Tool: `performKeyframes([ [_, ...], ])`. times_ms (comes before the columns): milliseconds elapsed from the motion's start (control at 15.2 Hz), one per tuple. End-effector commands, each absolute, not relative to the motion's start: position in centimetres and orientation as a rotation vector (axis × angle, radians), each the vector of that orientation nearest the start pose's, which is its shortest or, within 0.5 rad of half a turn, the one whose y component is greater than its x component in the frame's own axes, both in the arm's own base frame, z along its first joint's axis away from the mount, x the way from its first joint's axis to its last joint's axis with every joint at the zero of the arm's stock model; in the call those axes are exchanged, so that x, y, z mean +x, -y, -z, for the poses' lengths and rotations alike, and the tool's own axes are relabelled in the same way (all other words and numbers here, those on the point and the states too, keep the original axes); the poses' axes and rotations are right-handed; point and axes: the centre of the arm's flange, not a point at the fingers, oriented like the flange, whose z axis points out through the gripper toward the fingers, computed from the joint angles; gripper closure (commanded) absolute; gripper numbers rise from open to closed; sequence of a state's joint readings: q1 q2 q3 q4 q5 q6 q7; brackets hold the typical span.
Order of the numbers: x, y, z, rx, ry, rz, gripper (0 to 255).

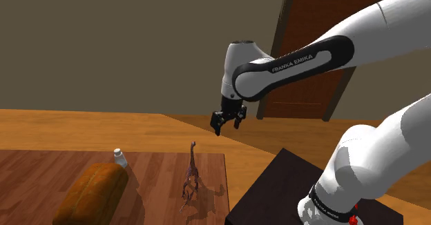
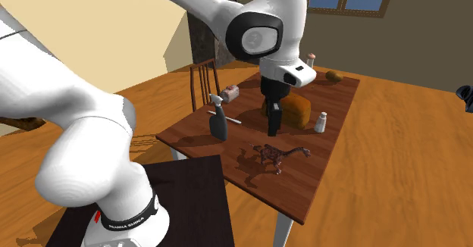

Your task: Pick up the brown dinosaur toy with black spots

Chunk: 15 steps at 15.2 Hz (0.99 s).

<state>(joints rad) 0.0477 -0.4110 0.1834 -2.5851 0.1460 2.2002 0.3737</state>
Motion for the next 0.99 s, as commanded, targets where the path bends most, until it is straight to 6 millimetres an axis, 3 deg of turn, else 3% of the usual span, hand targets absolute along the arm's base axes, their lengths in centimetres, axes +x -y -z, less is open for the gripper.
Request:
performKeyframes([
  [0,40.5,-10.8,-37.6,-3.069,-0.394,0.025,0],
  [924,48.0,-18.9,-22.8,-3.080,-0.537,0.083,0],
])
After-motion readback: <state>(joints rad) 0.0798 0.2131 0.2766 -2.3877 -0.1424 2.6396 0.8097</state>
